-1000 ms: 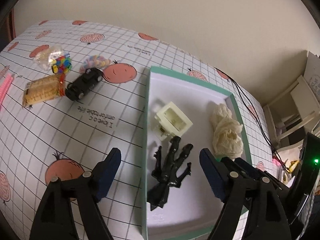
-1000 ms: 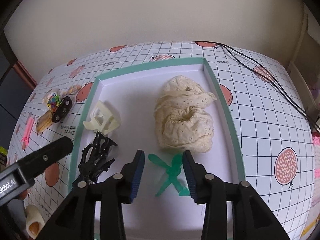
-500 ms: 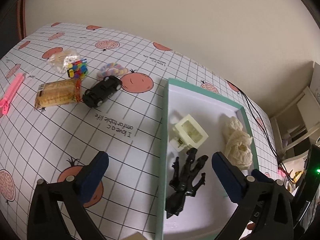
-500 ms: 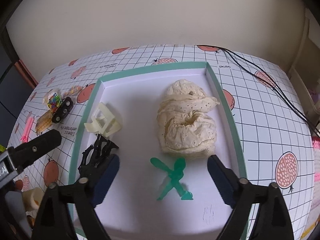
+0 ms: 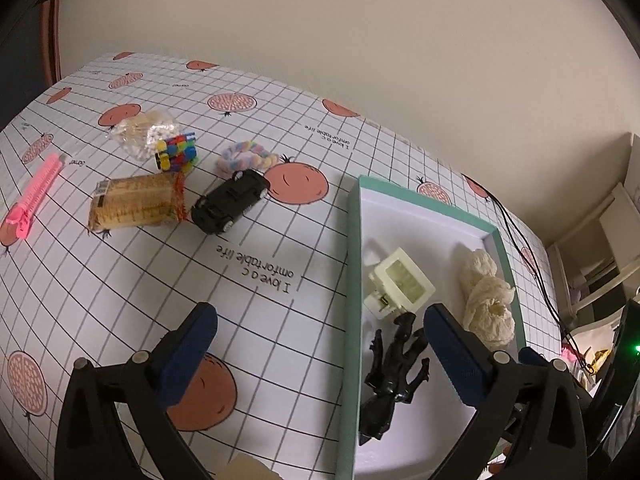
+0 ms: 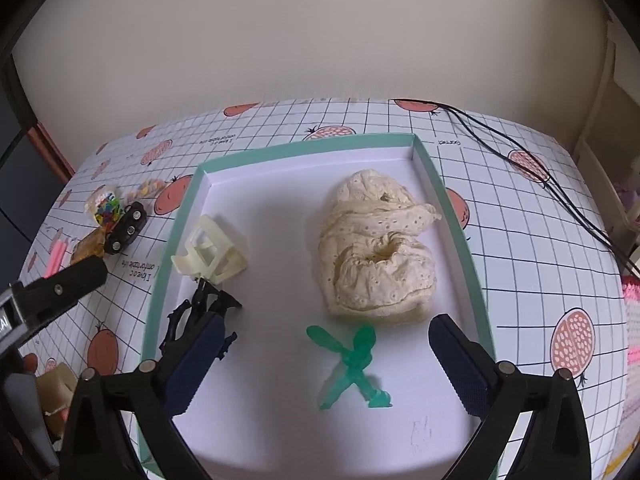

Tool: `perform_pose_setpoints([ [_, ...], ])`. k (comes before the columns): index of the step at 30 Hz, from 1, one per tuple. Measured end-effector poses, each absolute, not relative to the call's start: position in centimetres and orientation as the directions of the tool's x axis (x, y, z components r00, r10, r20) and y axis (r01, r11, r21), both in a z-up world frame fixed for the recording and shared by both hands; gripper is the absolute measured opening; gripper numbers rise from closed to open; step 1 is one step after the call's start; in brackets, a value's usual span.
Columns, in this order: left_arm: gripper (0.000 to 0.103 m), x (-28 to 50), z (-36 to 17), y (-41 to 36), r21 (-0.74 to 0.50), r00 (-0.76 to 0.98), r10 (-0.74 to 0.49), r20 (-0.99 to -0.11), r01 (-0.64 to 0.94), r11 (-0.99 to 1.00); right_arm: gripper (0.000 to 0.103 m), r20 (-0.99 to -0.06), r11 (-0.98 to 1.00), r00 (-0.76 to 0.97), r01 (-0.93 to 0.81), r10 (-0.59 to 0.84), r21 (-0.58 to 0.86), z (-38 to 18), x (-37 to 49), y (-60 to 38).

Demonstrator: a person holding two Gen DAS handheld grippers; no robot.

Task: Organize objects
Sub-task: 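Move the left tool to the pink hair roller while the right tool moves to the black toy car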

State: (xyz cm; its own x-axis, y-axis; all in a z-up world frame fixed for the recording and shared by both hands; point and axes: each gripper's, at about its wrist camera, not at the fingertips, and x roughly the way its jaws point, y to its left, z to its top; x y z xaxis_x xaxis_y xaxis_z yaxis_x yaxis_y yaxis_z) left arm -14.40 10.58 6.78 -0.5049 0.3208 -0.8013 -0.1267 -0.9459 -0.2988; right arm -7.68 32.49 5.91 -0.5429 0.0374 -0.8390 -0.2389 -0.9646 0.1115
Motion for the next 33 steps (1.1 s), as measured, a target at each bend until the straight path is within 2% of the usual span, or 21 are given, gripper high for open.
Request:
perform_pose_setpoints([
  [16, 0.103, -15.9, 7.7, 6.3, -0.264, -0.534, 0.282, -0.797, -0.113, -0.958, 0.103, -0.828, -0.967, -0.556, -0.243, 0.076, 0.074, 6.3, -9.2, 29.7],
  [33, 0.103, -18.1, 7.5, -1.8, -0.254, -0.563, 0.211, -0.799, -0.002, -0.967, 0.103, -0.805, -0.982, -0.591, -0.181, 0.058, 0.062, 6.9, -11.2, 24.3],
])
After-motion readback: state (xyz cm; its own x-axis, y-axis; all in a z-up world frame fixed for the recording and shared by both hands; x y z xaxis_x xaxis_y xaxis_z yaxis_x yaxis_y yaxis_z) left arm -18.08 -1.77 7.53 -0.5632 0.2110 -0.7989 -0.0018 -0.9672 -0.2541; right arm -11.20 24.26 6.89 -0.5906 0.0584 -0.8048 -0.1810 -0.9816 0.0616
